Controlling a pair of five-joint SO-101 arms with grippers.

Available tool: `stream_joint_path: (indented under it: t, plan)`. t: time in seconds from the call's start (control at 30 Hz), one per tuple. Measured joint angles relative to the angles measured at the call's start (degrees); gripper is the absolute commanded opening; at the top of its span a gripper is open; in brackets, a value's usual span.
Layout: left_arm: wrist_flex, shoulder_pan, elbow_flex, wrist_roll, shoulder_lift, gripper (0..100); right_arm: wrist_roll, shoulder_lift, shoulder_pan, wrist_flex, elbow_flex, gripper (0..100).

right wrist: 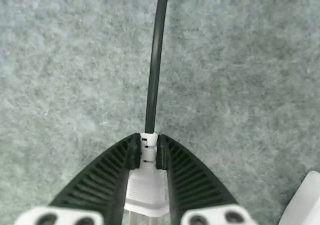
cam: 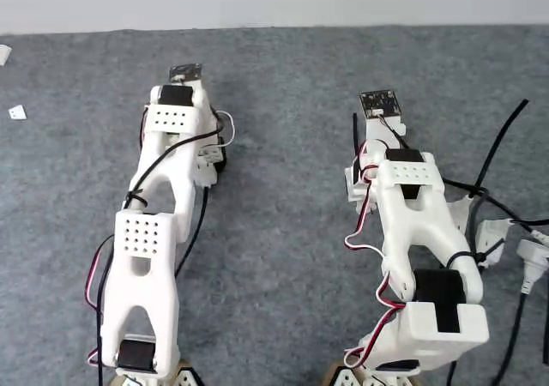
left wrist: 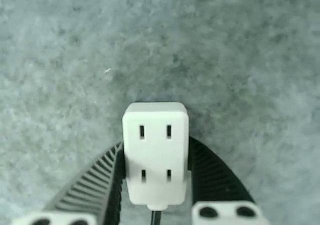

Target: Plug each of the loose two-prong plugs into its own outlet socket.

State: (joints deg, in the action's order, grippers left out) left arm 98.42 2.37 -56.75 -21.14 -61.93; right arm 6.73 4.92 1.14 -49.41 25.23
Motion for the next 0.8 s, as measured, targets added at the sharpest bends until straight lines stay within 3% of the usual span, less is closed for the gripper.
stream_joint_path:
  t: [0.27, 0.53, 0.8]
  plan:
    - [0.4, 0.4, 4.3, -1.1, 10.0, 1, 0.0, 0.0, 0.0, 0.0, 0.0, 0.9]
    - [0.4, 4.9, 22.2, -1.8, 25.0, 1, 0.0, 0.0, 0.0, 0.5, 0.0, 0.9]
    - [-0.3, 7.9, 37.3, -6.9, 26.9, 1, 0.0, 0.0, 0.0, 0.7, 0.0, 0.9]
